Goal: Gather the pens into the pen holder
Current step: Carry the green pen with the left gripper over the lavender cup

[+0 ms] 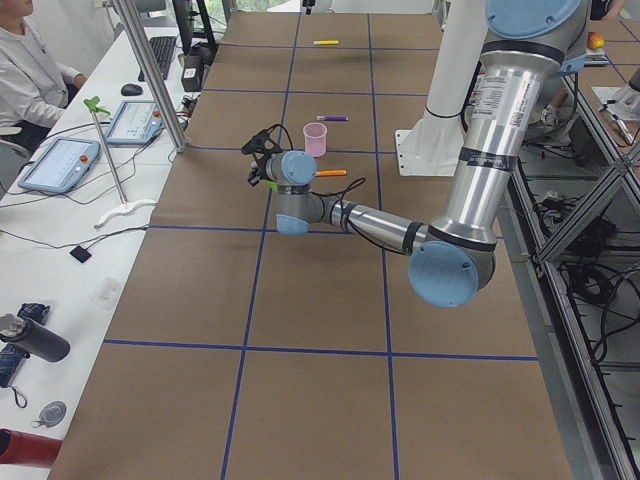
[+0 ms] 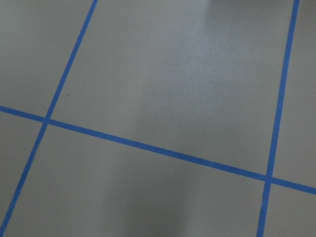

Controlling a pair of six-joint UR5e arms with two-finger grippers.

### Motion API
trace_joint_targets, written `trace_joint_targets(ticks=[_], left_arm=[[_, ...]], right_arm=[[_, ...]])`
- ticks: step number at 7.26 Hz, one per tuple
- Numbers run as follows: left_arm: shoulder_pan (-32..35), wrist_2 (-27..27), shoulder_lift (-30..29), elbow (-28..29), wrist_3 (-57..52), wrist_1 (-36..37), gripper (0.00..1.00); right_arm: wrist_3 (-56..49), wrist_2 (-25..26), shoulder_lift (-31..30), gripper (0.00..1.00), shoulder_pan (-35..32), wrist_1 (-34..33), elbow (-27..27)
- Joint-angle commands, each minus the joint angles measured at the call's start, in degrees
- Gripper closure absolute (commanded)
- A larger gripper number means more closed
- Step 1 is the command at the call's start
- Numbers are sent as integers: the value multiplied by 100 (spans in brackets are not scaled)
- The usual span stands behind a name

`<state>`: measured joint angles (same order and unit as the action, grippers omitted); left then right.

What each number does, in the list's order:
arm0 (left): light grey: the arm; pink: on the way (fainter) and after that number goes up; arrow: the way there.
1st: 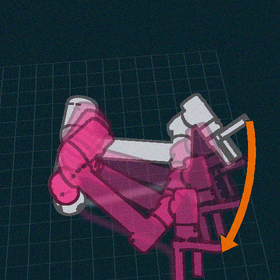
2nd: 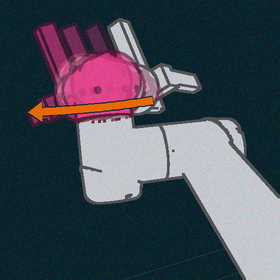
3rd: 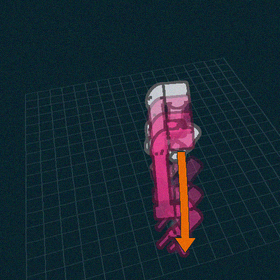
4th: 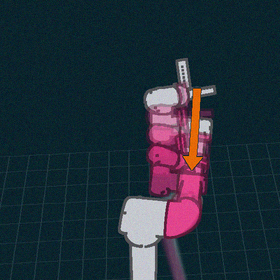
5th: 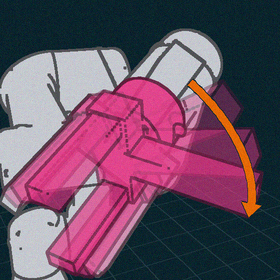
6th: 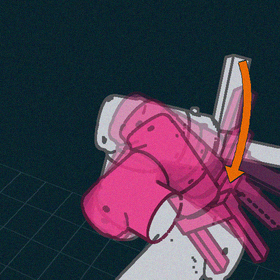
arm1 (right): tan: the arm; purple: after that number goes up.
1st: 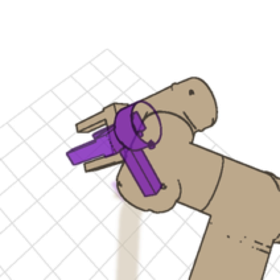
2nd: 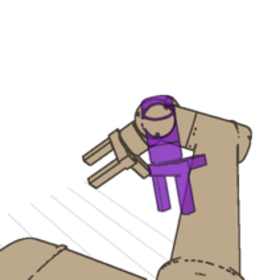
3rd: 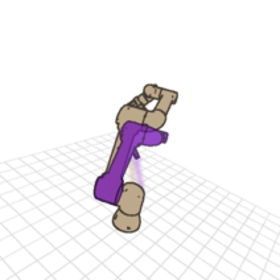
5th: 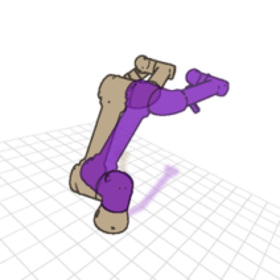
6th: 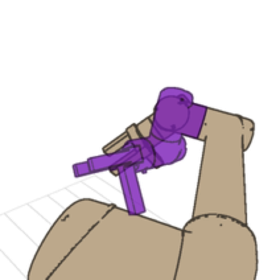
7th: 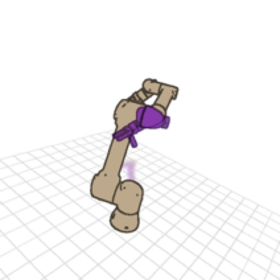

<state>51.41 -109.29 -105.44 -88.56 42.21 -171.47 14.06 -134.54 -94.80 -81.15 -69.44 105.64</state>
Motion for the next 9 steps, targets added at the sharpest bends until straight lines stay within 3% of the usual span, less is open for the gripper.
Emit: trace_joint_targets(ticks=[1,3,4,7,9], left_arm=[[-1357,1904,-781,49,147,-501,100],[-2131,3074,-1205,154,68,-1087,100],[-2423,3333,-1224,181,-332,-1091,100],[-2969,3931,-1687,750,-538,-1117,100],[-3006,3942,-1778,893,-539,-1117,97]], right_arm=[[0,6,40,0,3,-8,-9],[0,7,50,0,3,-8,-17],[0,7,50,0,3,-8,-17],[0,-2,58,0,-6,-8,-17],[0,-2,67,0,-6,-8,-26]])
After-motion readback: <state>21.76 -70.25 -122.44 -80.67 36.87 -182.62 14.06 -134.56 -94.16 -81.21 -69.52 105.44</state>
